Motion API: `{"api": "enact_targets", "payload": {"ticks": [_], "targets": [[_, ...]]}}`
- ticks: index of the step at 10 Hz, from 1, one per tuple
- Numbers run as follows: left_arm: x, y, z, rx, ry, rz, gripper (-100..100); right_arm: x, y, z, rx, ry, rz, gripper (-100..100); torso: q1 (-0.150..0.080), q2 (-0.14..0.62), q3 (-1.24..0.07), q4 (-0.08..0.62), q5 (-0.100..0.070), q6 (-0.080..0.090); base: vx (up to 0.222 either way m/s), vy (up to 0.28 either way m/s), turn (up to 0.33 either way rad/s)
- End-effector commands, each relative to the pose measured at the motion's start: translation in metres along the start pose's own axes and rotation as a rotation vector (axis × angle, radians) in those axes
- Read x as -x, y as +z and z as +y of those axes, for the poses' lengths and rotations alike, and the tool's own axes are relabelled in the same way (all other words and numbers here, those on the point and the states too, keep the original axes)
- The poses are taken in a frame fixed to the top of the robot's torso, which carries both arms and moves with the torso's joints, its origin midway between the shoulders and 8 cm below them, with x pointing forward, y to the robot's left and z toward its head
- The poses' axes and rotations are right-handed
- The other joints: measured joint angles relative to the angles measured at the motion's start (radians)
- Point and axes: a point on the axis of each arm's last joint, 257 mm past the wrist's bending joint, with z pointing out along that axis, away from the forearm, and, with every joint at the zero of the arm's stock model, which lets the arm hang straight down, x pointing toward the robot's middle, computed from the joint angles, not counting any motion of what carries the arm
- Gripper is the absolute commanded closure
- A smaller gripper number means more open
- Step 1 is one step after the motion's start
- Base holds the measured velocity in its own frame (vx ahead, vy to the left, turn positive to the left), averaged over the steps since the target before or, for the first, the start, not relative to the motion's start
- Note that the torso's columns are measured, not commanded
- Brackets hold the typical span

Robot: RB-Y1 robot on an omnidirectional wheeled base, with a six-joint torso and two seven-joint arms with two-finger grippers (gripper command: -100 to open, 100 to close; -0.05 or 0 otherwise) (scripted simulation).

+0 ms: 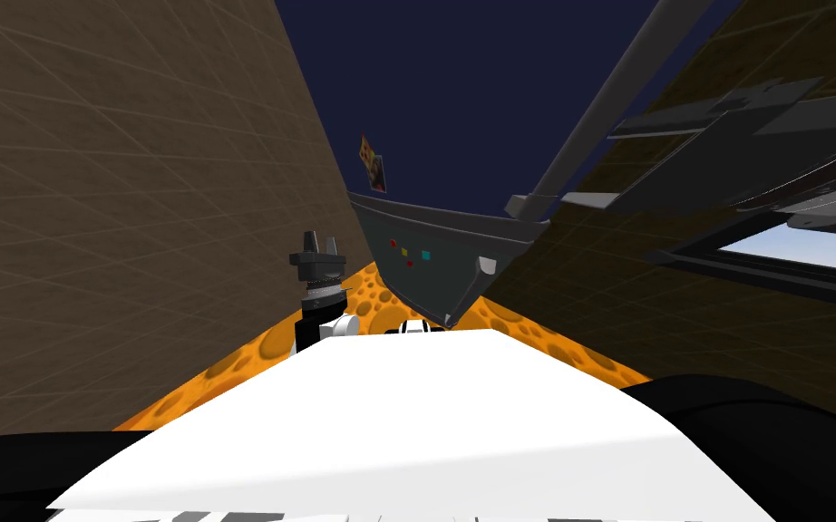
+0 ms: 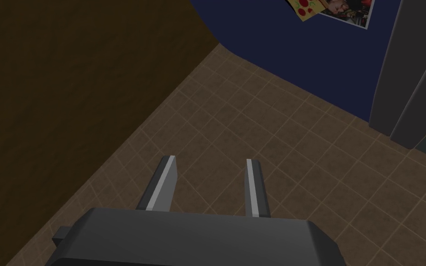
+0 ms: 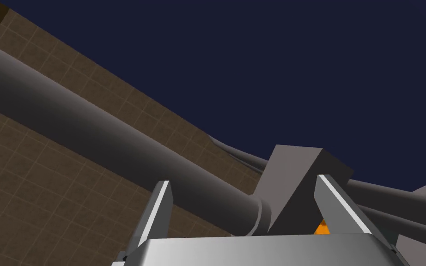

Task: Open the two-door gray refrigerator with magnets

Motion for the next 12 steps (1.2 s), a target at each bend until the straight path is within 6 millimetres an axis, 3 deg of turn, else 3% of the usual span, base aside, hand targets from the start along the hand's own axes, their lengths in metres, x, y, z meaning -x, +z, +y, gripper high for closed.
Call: {"api": "enact_targets", "payload": {"ticks": [1,9,10,12], "targets": [[0.0,0.0,0.0,0.0,0.0,0.0,0,-0.01,0.001,-0.015,0.011,-0.082,0.002,-100,0.0,0.0,0.0,0.0,0.0,0.0,-0.006,0.03,-0.023],[0.0,0.0,0.0,0.0,0.0,0.0,0,-0.032,0.006,-0.064,0.014,-0.291,0.006,-100,-0.001,0.001,0.001,0.0,-0.001,0.001,-0.002,0.027,-0.017],[0.0,0.0,0.0,0.0,0.0,0.0,0,-0.031,0.005,-0.06,0.015,-0.276,0.005,-100,-0.002,0.001,0.001,0.0,-0.001,0.001,0.001,0.011,-0.003],[0.0,0.0,0.0,0.0,0.0,0.0,0,-0.065,0.012,-0.042,0.065,-0.264,0.065,-100,-0.002,0.004,0.003,0.001,-0.001,-0.001,-0.136,-0.008,0.355]]}}
